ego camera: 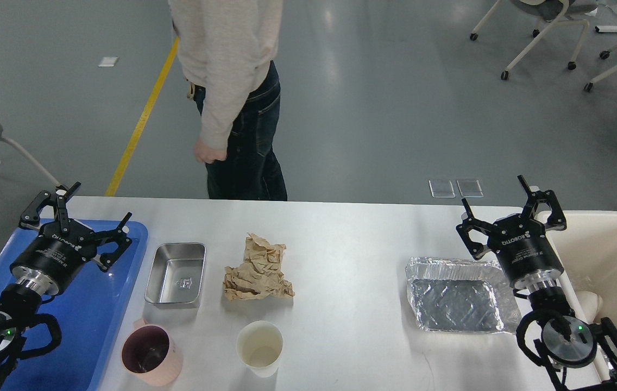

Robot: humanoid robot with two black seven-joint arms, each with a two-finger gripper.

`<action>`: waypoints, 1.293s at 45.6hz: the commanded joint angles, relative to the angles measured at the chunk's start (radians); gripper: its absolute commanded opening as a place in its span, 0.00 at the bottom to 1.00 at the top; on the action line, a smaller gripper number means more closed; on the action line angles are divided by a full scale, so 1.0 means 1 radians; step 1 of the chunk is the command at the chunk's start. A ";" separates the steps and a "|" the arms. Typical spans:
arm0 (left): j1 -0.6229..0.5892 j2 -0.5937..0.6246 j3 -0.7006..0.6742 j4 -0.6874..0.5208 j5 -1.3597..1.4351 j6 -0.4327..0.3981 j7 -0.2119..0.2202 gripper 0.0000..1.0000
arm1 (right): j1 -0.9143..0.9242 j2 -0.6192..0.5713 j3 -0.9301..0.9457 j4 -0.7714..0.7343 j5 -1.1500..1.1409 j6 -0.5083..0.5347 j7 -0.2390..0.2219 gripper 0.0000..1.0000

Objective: Tidy desktop

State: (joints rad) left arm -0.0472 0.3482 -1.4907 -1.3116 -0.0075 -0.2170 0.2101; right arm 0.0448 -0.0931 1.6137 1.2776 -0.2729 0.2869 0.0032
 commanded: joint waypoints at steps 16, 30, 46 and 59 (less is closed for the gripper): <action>-0.006 0.023 -0.013 0.002 -0.002 0.004 0.021 0.97 | 0.000 -0.002 0.000 0.000 0.000 0.006 0.001 1.00; -0.008 0.032 -0.074 0.097 0.015 -0.070 0.044 0.97 | -0.003 -0.011 0.000 0.000 0.000 0.006 0.001 1.00; -0.011 0.239 -0.046 0.104 0.225 -0.006 0.035 0.97 | -0.010 -0.002 -0.003 -0.003 0.000 0.006 0.003 1.00; -0.114 0.534 0.340 0.022 0.313 0.074 0.034 0.97 | -0.010 0.007 -0.005 -0.004 0.000 0.008 0.003 1.00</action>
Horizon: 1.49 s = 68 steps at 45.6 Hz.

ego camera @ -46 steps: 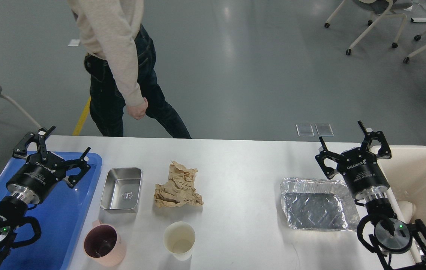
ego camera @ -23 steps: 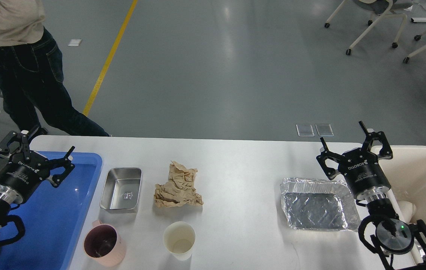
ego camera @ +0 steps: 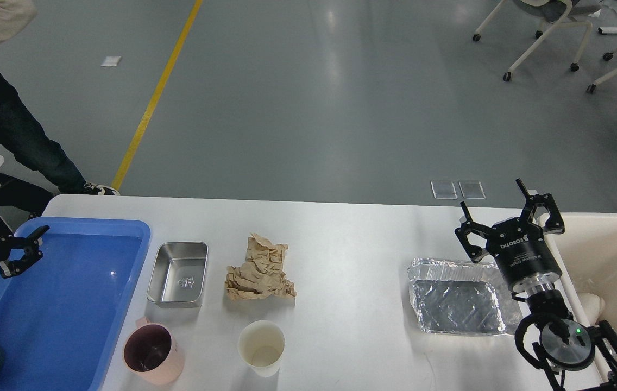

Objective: Tidy desktop

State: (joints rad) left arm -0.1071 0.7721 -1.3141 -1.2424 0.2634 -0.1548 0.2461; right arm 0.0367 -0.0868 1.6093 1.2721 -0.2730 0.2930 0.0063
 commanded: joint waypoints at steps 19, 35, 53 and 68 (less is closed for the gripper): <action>0.038 0.200 0.229 -0.371 0.756 0.015 -0.007 0.97 | -0.001 -0.002 0.000 0.003 0.000 0.002 0.003 1.00; 0.194 0.305 0.142 -0.414 0.810 0.015 -0.024 0.97 | -0.015 -0.010 -0.002 -0.002 -0.002 0.002 0.003 1.00; 0.322 0.378 0.044 -0.470 0.915 0.008 -0.097 0.97 | -0.027 -0.019 -0.003 -0.004 -0.002 0.000 0.001 1.00; 0.342 0.520 0.058 -0.468 0.931 -0.055 -0.120 0.97 | -0.038 -0.036 -0.003 -0.004 -0.002 0.000 0.001 1.00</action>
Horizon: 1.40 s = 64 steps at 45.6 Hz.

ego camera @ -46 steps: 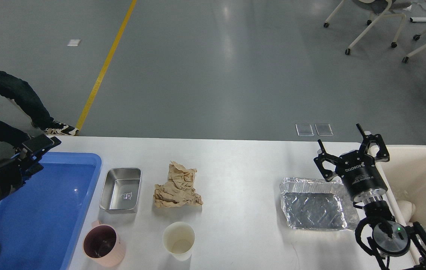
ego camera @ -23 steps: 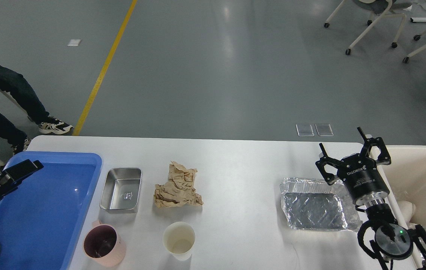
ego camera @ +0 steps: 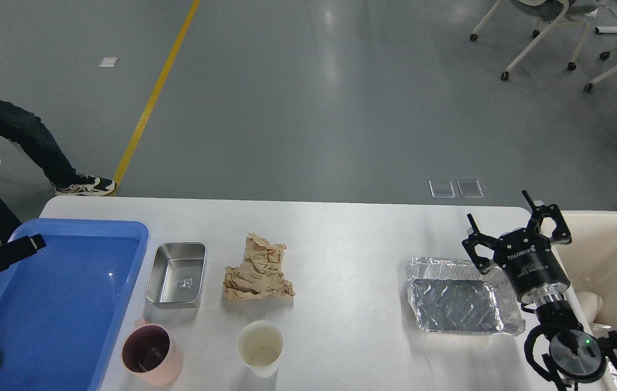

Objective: Tidy desktop

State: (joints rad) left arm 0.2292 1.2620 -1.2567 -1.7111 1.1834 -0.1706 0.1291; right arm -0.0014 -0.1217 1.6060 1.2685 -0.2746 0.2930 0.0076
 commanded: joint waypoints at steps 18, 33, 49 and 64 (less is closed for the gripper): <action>-0.007 -0.033 0.056 0.001 0.067 -0.067 -0.002 0.97 | -0.002 -0.010 0.000 0.000 0.000 0.000 0.000 1.00; -0.143 -0.190 0.209 0.031 0.225 -0.196 -0.006 0.97 | -0.003 -0.004 0.000 0.003 0.002 0.002 0.000 1.00; -0.200 -0.296 0.355 0.114 0.306 -0.194 -0.003 0.97 | -0.009 -0.007 0.002 0.006 0.002 0.006 0.000 1.00; -0.205 -0.386 0.361 0.136 0.308 -0.194 -0.002 0.96 | -0.009 -0.007 0.002 0.009 0.002 0.009 0.000 1.00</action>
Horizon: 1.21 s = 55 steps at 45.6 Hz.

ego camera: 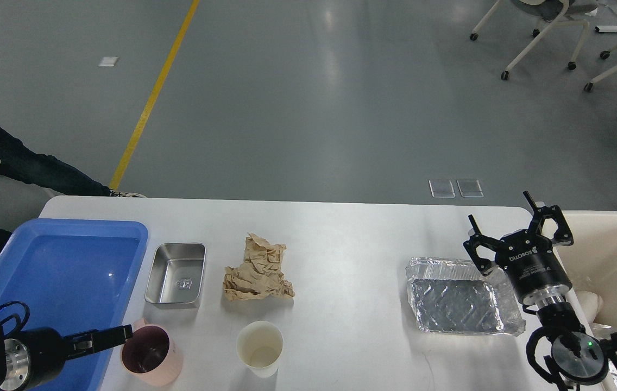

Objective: Tidy desktop
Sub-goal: 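Grasp the pink mug with the left gripper, then lift the pink mug into the blue tray and release it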

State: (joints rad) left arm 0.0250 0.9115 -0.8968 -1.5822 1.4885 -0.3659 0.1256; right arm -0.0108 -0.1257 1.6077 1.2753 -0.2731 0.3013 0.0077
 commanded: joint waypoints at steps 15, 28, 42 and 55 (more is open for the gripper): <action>-0.010 -0.040 0.059 0.005 0.079 -0.001 0.000 0.38 | 0.000 -0.002 0.001 0.004 0.000 0.002 0.002 1.00; -0.010 -0.053 0.058 -0.004 0.081 -0.002 -0.063 0.00 | 0.002 0.001 0.001 0.004 0.000 0.007 0.002 1.00; -0.011 0.003 0.072 -0.065 0.087 -0.036 -0.153 0.00 | 0.006 0.003 0.000 0.002 0.000 0.007 0.000 1.00; -0.013 0.113 -0.114 -0.127 0.075 -0.091 -0.189 0.00 | 0.006 0.001 0.000 0.002 0.000 0.007 0.000 1.00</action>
State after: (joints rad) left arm 0.0121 1.0092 -0.9074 -1.7024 1.5658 -0.4301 -0.0539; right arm -0.0032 -0.1227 1.6075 1.2793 -0.2731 0.3083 0.0079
